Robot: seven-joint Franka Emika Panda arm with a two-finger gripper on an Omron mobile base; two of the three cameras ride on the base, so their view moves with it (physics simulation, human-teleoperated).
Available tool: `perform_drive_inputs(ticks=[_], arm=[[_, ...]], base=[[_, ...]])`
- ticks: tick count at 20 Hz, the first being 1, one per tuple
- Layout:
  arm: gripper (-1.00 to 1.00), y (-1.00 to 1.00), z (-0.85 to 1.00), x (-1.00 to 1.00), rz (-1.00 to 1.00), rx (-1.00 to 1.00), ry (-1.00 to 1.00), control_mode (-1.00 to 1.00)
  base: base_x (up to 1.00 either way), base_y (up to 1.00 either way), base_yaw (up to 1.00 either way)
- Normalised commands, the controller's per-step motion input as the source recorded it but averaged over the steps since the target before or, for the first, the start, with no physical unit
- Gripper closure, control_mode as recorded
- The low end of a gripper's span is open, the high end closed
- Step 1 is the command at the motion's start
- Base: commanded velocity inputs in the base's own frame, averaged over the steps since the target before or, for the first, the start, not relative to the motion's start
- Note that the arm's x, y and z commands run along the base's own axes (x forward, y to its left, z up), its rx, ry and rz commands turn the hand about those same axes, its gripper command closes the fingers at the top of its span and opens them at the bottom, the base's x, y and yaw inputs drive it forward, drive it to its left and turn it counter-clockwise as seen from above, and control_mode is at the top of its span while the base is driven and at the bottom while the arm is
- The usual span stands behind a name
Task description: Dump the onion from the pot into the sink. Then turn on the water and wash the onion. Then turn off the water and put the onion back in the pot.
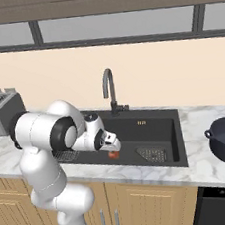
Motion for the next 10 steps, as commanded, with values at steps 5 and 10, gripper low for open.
perform_drive_inputs(ticks=[5, 10], arm=[[-1.0, 0.0, -0.07, 0.29, 0.0, 0.0, 0.0, -1.0], [-1.0, 0.0, 0.0, 0.45, 0.0, 0.0, 0.0, -1.0]], base=[[0.0, 0.0, 0.0], [0.0, 0.0, 0.0]])
